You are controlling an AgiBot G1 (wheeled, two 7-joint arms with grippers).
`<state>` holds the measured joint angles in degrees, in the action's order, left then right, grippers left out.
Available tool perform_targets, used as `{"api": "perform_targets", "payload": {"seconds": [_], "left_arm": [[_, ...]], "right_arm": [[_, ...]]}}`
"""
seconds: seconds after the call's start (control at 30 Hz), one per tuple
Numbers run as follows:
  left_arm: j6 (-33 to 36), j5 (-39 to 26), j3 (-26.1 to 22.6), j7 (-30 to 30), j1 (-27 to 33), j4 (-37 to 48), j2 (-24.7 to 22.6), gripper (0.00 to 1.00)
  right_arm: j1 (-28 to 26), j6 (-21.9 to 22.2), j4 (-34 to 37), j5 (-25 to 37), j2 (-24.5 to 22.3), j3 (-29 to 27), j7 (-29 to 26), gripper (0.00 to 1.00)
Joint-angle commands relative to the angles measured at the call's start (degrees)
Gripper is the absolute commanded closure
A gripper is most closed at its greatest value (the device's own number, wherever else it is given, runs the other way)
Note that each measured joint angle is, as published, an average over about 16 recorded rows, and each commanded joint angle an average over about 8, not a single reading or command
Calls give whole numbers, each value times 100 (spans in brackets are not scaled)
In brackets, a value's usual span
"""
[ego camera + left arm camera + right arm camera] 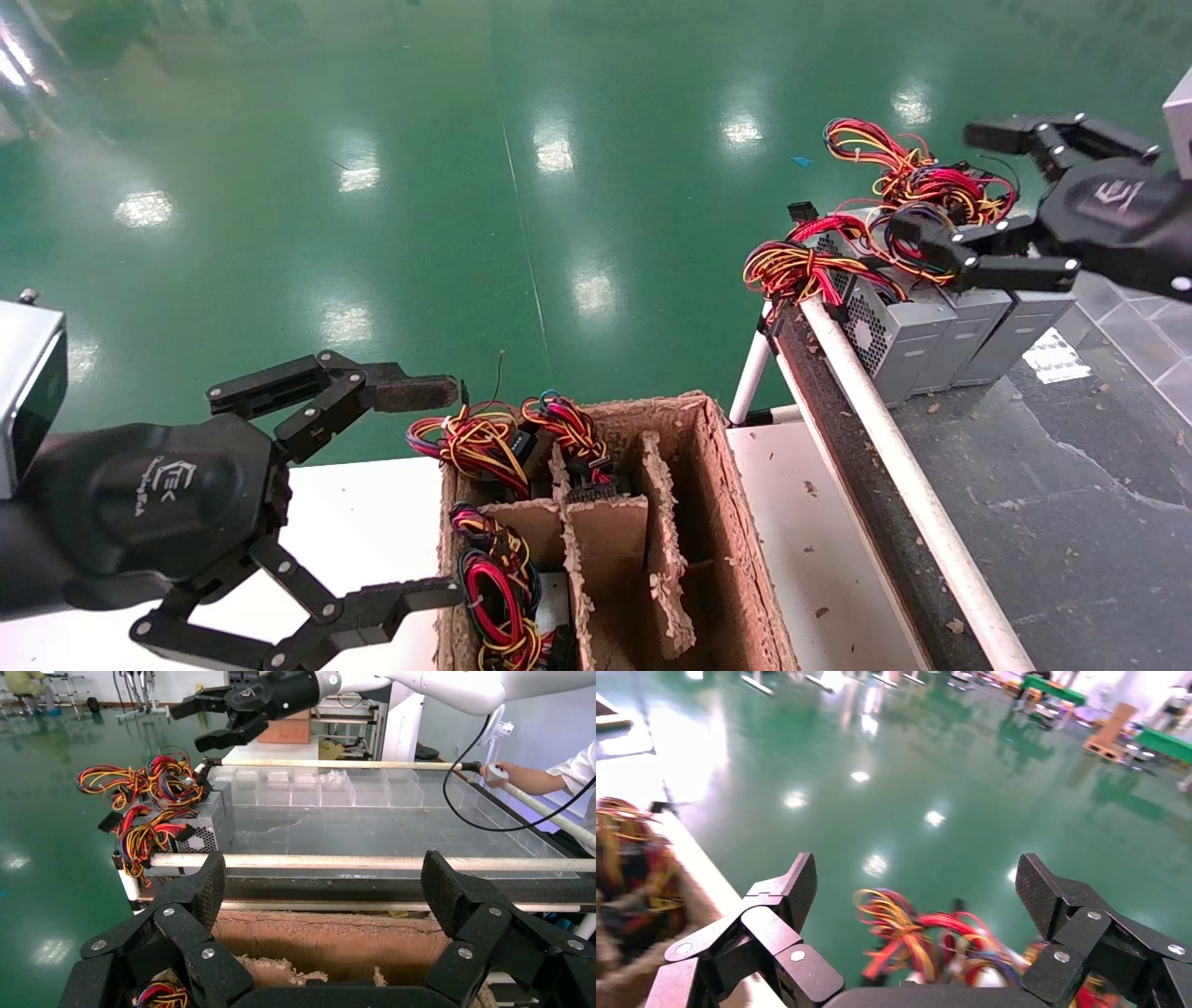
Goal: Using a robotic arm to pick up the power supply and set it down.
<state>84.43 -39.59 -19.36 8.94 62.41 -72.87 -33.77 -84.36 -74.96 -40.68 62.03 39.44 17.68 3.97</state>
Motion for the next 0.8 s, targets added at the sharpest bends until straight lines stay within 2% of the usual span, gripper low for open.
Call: {"api": "perform_targets", "payload": {"seconds": [0.03,0.8], "left_arm": [[0,0,0,0,0,0,0,0],[-1,2,-3,-1,1,0,1,0]], "right_arm": [[135,-63,-194,-119,-26,-10,-87,0],[1691,-797,-2440,-1496,-328,-123,-1092,0]]}}
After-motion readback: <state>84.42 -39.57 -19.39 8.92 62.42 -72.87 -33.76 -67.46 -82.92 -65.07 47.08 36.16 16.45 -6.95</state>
